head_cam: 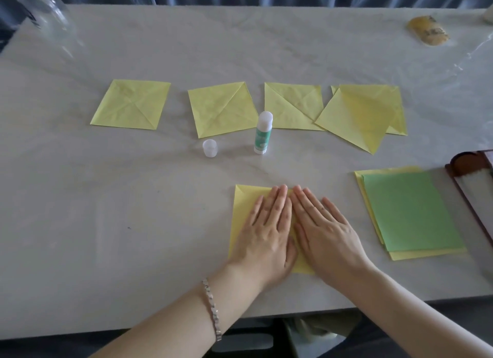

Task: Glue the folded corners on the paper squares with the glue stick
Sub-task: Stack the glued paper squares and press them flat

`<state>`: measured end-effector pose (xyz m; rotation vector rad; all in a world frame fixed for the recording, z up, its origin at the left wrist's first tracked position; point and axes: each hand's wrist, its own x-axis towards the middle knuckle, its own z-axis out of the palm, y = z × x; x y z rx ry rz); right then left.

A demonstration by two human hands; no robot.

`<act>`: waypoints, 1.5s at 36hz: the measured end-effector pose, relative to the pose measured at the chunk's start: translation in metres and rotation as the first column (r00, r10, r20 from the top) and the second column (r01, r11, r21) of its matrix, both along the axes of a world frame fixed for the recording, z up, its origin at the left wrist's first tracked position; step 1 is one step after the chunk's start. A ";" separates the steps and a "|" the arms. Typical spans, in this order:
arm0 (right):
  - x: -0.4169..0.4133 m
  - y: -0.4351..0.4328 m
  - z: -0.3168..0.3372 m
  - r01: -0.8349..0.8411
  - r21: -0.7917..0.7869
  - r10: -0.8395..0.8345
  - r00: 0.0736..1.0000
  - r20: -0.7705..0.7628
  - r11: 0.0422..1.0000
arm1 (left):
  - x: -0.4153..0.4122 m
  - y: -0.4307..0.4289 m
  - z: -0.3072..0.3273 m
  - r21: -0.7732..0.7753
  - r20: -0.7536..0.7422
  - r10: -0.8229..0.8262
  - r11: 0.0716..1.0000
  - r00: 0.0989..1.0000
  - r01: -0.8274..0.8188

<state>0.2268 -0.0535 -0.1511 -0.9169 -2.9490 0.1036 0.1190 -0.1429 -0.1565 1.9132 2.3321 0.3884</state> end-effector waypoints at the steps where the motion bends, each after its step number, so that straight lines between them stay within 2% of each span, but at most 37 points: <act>1: 0.000 0.000 0.000 -0.001 -0.003 0.001 1.000 0.008 1.000 | 0.000 0.000 -0.001 -0.001 0.000 0.001 1.000 1.000 -0.001; 13: -0.002 0.001 0.009 0.020 -0.060 -0.014 0.995 0.099 0.998 | -0.033 -0.021 -0.004 -0.027 -0.121 0.117 0.992 0.986 -0.121; 19: -0.001 0.000 0.012 0.021 -0.092 -0.010 0.993 0.117 0.996 | -0.055 -0.034 -0.003 -0.031 -0.185 0.123 0.991 0.975 -0.131; 23: -0.001 0.005 0.017 -0.031 -0.138 0.040 0.997 0.064 0.990 | -0.055 -0.034 -0.003 -0.010 -0.185 0.135 0.990 0.974 -0.139; 26: -0.010 0.018 0.029 -0.012 -0.258 0.010 1.000 -0.007 0.966 | -0.057 -0.032 -0.006 0.004 -0.176 0.144 0.989 0.974 -0.145; 31: -0.032 0.048 0.045 0.072 -0.353 -0.026 0.991 0.132 0.933 | -0.058 -0.032 -0.007 0.006 -0.183 0.107 0.994 0.977 -0.107; 36: -0.044 0.061 0.047 0.226 -0.482 -0.089 0.952 0.292 0.847 | -0.056 -0.032 -0.005 0.000 -0.165 0.107 0.994 0.980 -0.109; 43: -0.042 0.056 0.054 0.154 -0.462 -0.022 0.960 0.278 0.873 | -0.057 -0.032 -0.006 -0.033 -0.140 0.101 0.994 0.985 -0.107; 46: -0.039 0.050 0.056 0.162 -0.485 -0.061 0.974 0.218 0.859 | -0.058 -0.033 -0.005 -0.046 -0.129 0.096 0.994 0.987 -0.103; 48: -0.036 0.047 0.058 0.190 -0.542 -0.114 0.979 0.172 0.819 | -0.058 -0.033 -0.004 -0.048 -0.123 0.094 0.994 0.988 -0.101; 52: -0.027 0.040 0.055 0.252 -0.712 -0.288 0.955 0.073 0.655 | -0.057 -0.032 -0.006 -0.025 -0.118 0.100 0.994 0.988 -0.104; 54: -0.024 0.035 0.053 0.270 -0.778 -0.404 0.915 0.024 0.567 | -0.058 -0.032 -0.007 -0.011 -0.116 0.105 0.994 0.988 -0.107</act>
